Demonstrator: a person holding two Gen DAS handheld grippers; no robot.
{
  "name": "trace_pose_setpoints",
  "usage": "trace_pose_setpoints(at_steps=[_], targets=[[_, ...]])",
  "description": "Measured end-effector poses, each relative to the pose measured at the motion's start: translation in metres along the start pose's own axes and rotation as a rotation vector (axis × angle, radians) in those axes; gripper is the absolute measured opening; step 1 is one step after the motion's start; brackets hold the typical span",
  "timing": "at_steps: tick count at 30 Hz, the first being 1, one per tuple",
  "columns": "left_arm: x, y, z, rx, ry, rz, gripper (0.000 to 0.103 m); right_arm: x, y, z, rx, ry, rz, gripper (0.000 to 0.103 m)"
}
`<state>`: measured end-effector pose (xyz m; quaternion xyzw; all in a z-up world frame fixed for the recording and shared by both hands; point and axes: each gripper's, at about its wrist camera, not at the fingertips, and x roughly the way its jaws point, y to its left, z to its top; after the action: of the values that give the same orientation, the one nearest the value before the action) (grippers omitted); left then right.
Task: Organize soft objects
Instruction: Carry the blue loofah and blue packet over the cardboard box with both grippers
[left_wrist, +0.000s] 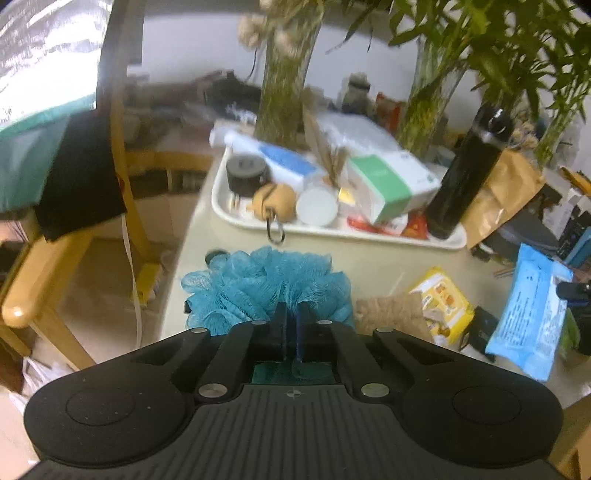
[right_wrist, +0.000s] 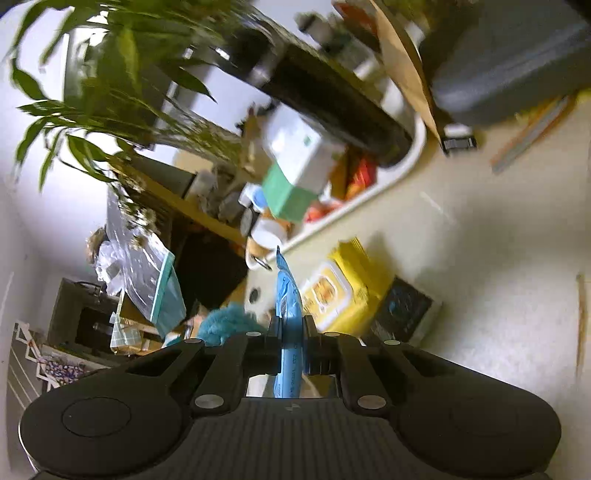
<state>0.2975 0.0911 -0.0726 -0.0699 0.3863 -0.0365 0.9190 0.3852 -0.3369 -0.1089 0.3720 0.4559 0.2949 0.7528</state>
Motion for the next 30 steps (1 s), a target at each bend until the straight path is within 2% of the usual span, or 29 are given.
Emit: trace_pose_setpoints(at_steps=[5, 10, 13, 18, 25, 30], targets=[[-0.035, -0.011, 0.006, 0.021, -0.095, -0.034, 0.004, -0.027, 0.031, -0.006, -0.123, -0.131, -0.033, 0.012], [-0.061, -0.017, -0.005, 0.009, -0.118, -0.09, 0.004, -0.054, 0.073, -0.033, -0.28, -0.241, -0.129, 0.012], [-0.078, -0.026, -0.007, 0.066, -0.17, -0.065, 0.003, -0.062, 0.099, -0.051, -0.383, -0.257, -0.197, 0.012], [-0.111, -0.035, 0.001, 0.093, -0.231, -0.088, 0.003, -0.07, 0.128, -0.078, -0.477, -0.273, -0.291, 0.012], [-0.155, -0.061, 0.001, 0.178, -0.245, -0.093, 0.003, -0.091, 0.154, -0.108, -0.549, -0.295, -0.333, 0.012], [-0.177, -0.08, -0.005, 0.231, -0.239, -0.07, 0.003, -0.112, 0.175, -0.126, -0.591, -0.307, -0.324, 0.012]])
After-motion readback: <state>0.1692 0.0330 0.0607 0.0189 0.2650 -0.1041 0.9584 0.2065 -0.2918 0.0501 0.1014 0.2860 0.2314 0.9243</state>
